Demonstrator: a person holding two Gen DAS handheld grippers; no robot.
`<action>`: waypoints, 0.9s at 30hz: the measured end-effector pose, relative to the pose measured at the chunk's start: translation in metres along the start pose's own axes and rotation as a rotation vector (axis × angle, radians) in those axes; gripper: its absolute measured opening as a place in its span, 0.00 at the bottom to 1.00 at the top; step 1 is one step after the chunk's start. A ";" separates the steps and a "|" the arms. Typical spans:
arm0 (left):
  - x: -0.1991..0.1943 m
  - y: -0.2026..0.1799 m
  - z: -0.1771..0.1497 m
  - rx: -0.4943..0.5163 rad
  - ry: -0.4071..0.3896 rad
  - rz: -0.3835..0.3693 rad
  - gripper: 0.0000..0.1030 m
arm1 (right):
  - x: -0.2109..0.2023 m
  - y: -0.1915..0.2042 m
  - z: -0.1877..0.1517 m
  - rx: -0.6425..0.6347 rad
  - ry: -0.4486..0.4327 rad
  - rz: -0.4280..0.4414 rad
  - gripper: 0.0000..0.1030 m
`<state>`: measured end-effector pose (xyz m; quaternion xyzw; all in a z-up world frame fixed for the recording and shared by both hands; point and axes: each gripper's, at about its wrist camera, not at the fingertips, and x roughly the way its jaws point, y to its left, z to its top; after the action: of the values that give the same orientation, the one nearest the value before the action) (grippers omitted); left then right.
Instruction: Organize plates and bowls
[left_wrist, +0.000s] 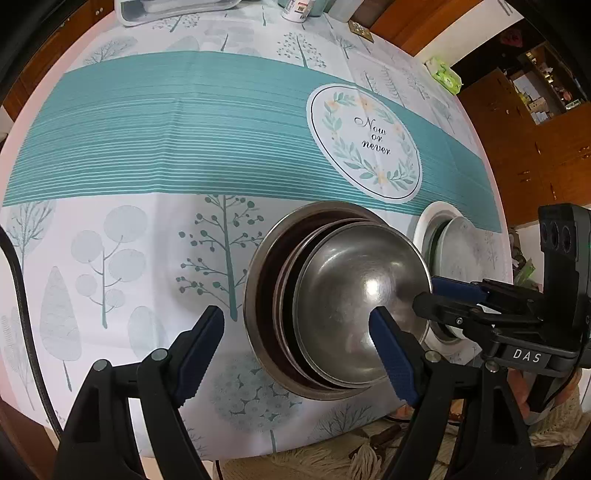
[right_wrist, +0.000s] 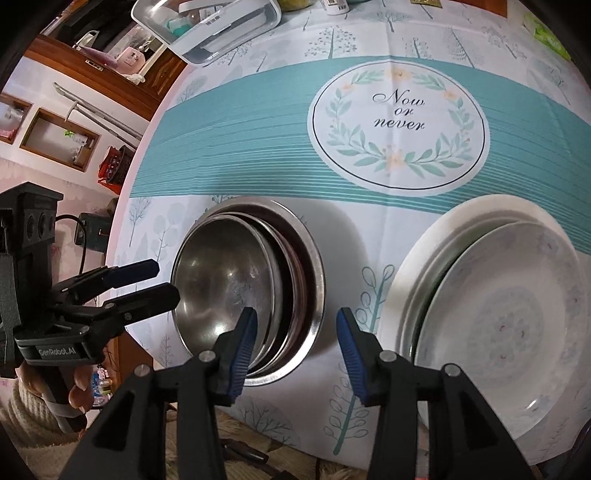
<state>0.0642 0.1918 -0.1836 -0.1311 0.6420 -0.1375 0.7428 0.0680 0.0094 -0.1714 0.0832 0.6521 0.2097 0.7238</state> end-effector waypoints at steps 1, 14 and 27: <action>0.002 0.000 0.000 0.003 0.002 0.003 0.77 | 0.001 0.000 0.000 0.002 0.003 0.001 0.44; 0.020 0.004 0.005 0.000 0.043 -0.007 0.77 | 0.020 -0.006 0.002 0.048 0.053 0.039 0.44; 0.028 0.006 0.007 0.019 0.091 -0.018 0.77 | 0.030 -0.001 0.006 0.052 0.079 0.020 0.35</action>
<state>0.0751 0.1867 -0.2107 -0.1236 0.6728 -0.1560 0.7126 0.0757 0.0218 -0.1979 0.1000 0.6845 0.2030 0.6930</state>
